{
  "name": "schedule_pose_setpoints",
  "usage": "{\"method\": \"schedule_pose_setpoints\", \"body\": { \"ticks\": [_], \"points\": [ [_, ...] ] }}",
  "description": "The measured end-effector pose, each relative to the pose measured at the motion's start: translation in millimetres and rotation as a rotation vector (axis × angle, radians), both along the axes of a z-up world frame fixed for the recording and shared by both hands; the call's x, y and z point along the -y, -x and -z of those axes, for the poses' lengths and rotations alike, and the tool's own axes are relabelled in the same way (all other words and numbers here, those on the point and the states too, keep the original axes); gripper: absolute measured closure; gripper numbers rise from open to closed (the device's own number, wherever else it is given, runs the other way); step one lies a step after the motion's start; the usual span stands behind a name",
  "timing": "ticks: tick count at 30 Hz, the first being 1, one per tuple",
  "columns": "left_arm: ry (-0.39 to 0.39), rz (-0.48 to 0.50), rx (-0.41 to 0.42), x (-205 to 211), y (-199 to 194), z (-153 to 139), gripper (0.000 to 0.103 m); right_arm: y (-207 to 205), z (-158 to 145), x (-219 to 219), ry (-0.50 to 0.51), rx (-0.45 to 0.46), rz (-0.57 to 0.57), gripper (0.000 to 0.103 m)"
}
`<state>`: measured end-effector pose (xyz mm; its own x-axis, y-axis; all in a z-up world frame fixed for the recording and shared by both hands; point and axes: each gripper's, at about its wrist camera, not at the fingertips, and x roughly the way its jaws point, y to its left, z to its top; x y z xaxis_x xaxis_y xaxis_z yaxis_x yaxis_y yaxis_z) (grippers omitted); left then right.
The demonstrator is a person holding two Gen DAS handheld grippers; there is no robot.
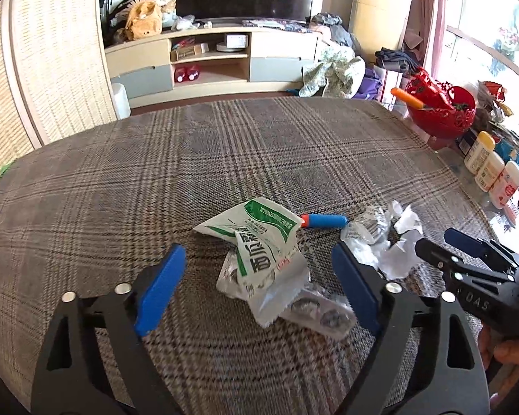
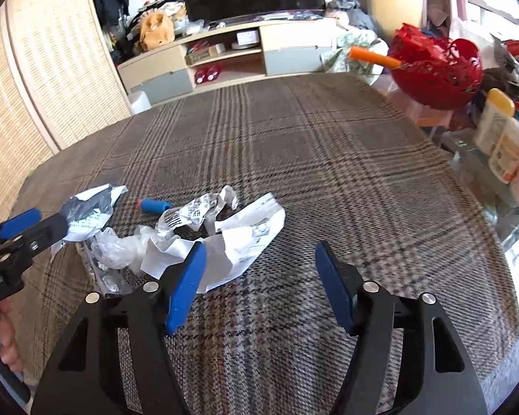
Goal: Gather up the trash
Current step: 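Grasp the green-white packet with the left tool while the right tool grasps white paper, then carry the green-white packet and white paper over the black bin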
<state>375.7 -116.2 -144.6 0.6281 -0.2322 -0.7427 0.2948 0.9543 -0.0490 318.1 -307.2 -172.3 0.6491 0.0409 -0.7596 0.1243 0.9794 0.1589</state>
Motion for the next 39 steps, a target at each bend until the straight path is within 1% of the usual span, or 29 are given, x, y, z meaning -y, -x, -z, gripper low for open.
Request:
{"method": "schedule_pose_setpoints", "body": {
  "ticks": [1,3,4,5,6,7,8,9,12,14,20,26,32,36,39],
  "points": [
    [-0.002,0.002,-0.010,1,-4,4,0.029,-2,2,-1,0.003,-0.003,-0.005,0.040],
    [-0.001,0.007,-0.029,2,-9,10,0.041,-7,7,-4,0.007,-0.016,-0.019,0.049],
    [0.002,0.012,-0.044,2,-12,14,0.045,-10,9,-4,0.008,-0.023,-0.023,0.052],
    [0.003,0.016,-0.057,2,-14,16,0.051,-11,11,-5,0.009,-0.028,-0.025,0.061],
    [0.001,0.021,-0.065,2,-15,18,0.054,-13,13,-5,0.008,-0.034,-0.028,0.067],
    [-0.001,0.027,-0.068,1,-16,20,0.054,-13,14,-6,0.008,-0.028,-0.031,0.067],
    [-0.002,0.029,-0.068,0,-17,21,0.058,-13,14,-6,0.008,-0.022,-0.035,0.072],
    [-0.002,0.028,-0.070,-1,-18,22,0.065,-12,13,-6,-0.001,-0.020,-0.040,0.083],
    [0.005,0.026,-0.074,-6,-18,22,0.069,-9,11,-5,0.002,-0.010,-0.038,0.096],
    [0.013,0.028,-0.069,-10,-17,20,0.071,-4,8,-6,-0.002,0.008,-0.046,0.099],
    [0.025,0.024,-0.023,-17,-1,1,0.072,19,-12,-5,-0.012,0.064,-0.038,0.100],
    [0.035,0.020,0.035,-25,31,-35,0.072,46,-41,-3,-0.004,0.102,-0.035,0.100],
    [0.044,0.003,0.074,-36,85,-69,0.072,86,-73,-10,0.012,0.143,-0.043,0.100],
    [0.029,-0.013,0.100,-41,128,-79,0.072,118,-88,-12,0.007,0.165,-0.045,0.100],
    [0.034,-0.020,0.114,-47,163,-86,0.072,140,-97,-18,0.009,0.179,-0.055,0.100]
  ]
}}
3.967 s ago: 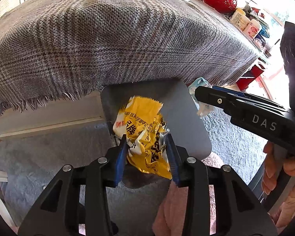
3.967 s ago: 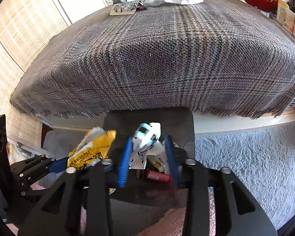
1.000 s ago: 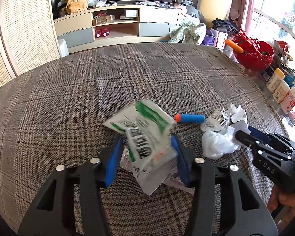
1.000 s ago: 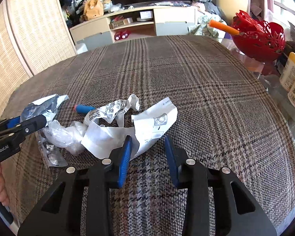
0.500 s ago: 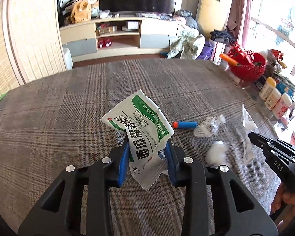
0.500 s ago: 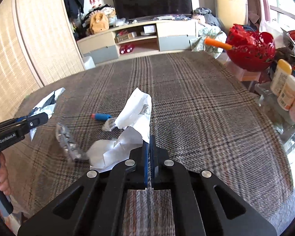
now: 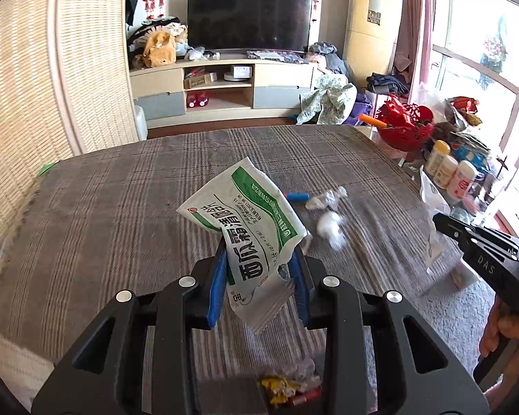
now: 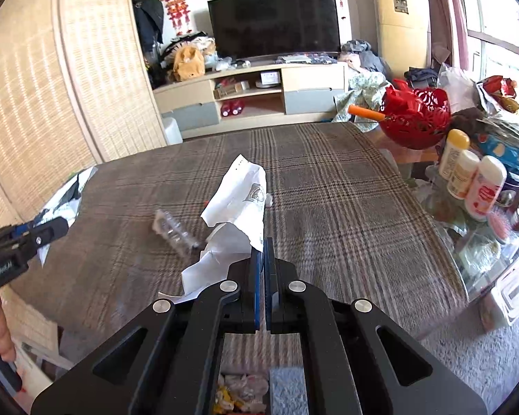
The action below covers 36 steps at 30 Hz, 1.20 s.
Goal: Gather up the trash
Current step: 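Carry the green-white packet and white paper over the black bin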
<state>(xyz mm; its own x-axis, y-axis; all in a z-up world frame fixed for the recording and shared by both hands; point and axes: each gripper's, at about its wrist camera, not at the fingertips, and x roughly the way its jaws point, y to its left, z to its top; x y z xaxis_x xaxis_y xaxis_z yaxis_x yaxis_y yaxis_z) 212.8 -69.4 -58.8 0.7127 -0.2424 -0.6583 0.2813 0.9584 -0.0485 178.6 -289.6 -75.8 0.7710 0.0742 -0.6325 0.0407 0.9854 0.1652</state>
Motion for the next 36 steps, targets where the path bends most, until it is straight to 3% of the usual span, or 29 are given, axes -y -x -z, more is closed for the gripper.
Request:
{"method": "schedule_pose_setpoints", "body": {
  "ticks": [8,17,25,36],
  "points": [
    [0.050,0.008,-0.015,-8,69,7,0.072,64,-1,-16,-0.003,0.002,-0.040,0.100],
    [0.067,0.038,-0.099,-7,121,58,0.072,105,39,-23,-0.027,-0.075,-0.062,0.099],
    [0.069,0.068,-0.216,1,137,116,0.072,122,86,-26,-0.040,-0.175,-0.062,0.099],
    [0.078,0.081,-0.365,12,139,192,0.072,112,151,-47,-0.044,-0.311,-0.081,0.099]
  ]
}}
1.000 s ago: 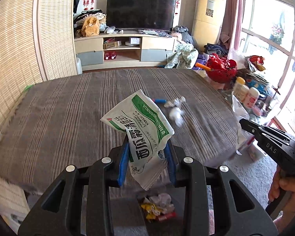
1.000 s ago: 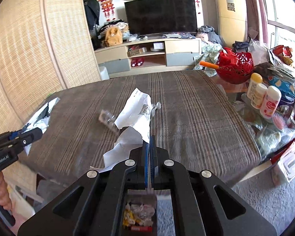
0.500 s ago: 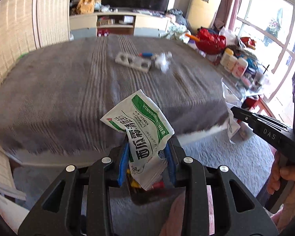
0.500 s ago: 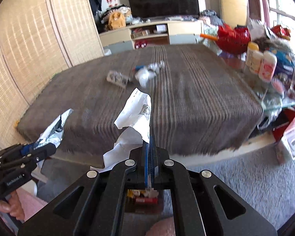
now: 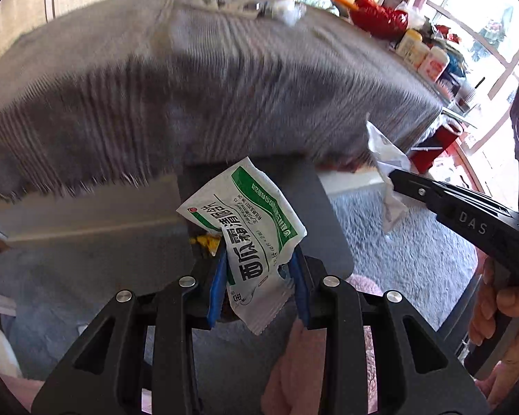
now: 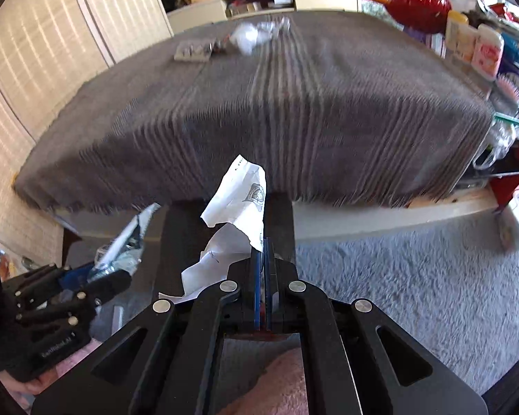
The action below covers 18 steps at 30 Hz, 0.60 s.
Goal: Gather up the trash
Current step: 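Carry the green-white packet and white paper over the black bin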
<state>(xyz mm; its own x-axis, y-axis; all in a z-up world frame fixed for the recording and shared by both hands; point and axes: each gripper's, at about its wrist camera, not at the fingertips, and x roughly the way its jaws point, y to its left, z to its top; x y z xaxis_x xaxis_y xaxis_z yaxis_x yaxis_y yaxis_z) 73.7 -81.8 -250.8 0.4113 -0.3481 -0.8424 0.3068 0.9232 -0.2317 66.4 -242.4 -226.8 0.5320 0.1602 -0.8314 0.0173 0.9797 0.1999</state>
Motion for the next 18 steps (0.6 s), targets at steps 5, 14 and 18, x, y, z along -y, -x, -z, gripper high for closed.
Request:
{"method": "schedule_pose_setpoints", "body": {
  "ticks": [5,14,18],
  "points": [
    [-0.008,0.006,-0.042,4,-5,22,0.072,-9,17,-4,0.000,-0.035,0.003,0.099],
    [-0.014,0.019,-0.084,6,-14,44,0.072,-24,34,-5,-0.048,-0.095,0.013,0.096],
    [-0.002,0.020,-0.101,3,-18,47,0.069,-28,33,-11,-0.057,-0.102,0.003,0.096]
  ]
}}
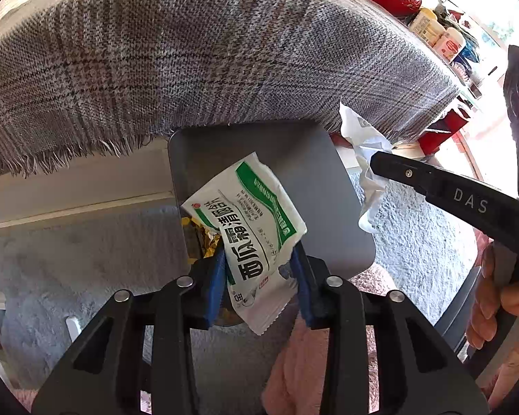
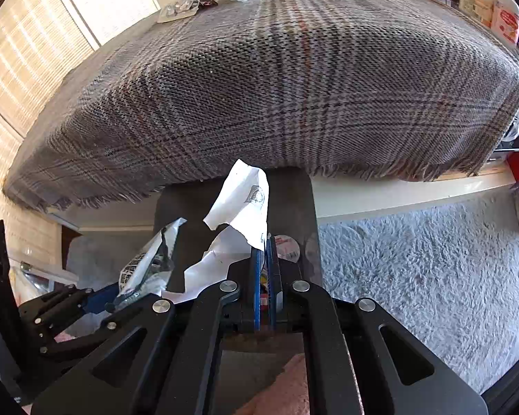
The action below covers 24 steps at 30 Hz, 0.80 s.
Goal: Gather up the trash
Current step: 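Carry the green-white packet and white paper over the black bin, then open both tools to drop the packet and paper into the bin, then move both open tools back to the blister pack and plastic bag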
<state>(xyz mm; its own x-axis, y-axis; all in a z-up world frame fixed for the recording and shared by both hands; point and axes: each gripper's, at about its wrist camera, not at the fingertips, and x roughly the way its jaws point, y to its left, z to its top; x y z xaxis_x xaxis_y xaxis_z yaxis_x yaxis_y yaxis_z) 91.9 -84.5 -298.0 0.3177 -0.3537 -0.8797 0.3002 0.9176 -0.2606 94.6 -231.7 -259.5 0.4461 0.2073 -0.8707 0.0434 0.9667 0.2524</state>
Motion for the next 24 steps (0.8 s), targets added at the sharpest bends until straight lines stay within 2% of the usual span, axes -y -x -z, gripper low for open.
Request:
{"method": "schedule_pose_setpoints", "body": {
  "ticks": [8,10,11,12,15,16,18,19,21,24],
  "points": [
    [-0.006,-0.002,0.002,-4,2,-3,0.059,-6,3,-7,0.005,-0.030,-0.003,0.095],
    [-0.006,-0.005,0.007,-6,3,-5,0.057,-6,2,-6,-0.001,-0.026,0.003,0.074],
    [-0.007,-0.006,0.010,-7,3,-7,0.055,-5,1,-5,-0.002,-0.019,0.009,0.047],
    [-0.007,-0.007,0.015,-8,4,-9,0.053,-3,-1,-3,-0.001,-0.002,0.019,0.037],
    [-0.007,-0.009,0.030,-11,7,-17,0.044,-2,-4,-1,0.000,-0.001,0.020,0.036],
    [-0.006,-0.009,0.035,-12,8,-19,0.042,-2,-6,0,-0.005,0.001,0.023,0.033],
    [-0.004,-0.012,0.047,-15,9,-23,0.034,0,-10,3,-0.006,0.013,0.031,0.017],
    [-0.006,-0.016,0.055,-14,10,-27,0.031,1,-12,4,-0.001,0.020,0.033,0.015],
    [-0.011,-0.024,0.068,-16,11,-33,0.019,0,-16,5,0.011,0.022,0.027,0.005],
    [-0.027,-0.033,0.098,-18,11,-45,0.009,1,-24,5,0.064,0.037,0.007,0.004]
  ]
}}
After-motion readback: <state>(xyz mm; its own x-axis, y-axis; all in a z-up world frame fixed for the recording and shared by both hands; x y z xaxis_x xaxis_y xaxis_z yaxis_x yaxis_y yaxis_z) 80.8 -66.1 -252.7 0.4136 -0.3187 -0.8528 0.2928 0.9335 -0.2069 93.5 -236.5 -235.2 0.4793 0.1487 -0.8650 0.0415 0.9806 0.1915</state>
